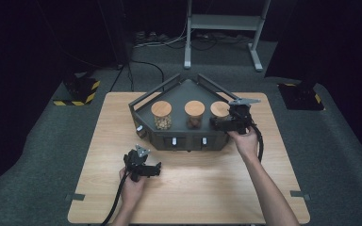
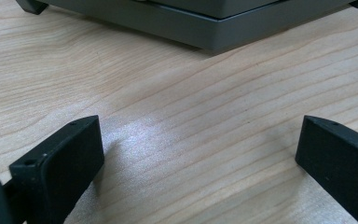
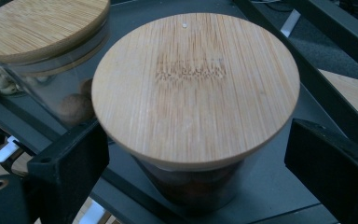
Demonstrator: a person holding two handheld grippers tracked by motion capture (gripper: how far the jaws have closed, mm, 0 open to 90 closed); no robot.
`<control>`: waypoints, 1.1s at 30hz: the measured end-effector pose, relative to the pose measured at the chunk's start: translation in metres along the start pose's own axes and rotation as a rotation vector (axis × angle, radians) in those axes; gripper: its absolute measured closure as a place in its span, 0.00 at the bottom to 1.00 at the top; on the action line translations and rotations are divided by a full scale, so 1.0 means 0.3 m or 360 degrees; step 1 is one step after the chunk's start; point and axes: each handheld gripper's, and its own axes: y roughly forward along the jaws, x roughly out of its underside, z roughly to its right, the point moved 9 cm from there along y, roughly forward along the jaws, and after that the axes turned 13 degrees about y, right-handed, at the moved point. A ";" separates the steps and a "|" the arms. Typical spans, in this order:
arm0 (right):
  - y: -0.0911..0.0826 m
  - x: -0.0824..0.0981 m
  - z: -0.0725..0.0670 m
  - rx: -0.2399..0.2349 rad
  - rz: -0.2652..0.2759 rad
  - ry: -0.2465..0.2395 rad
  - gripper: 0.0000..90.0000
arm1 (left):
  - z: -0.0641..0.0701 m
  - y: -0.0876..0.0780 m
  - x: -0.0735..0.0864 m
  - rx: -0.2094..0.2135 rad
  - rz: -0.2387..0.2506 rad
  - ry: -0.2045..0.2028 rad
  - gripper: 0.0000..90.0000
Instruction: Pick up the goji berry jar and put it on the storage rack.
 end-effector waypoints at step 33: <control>-0.070 0.048 0.007 -0.0026 0.0043 -0.0002 0.09 | 0.001 0.000 0.000 0.0002 0.0001 -0.0003 0.01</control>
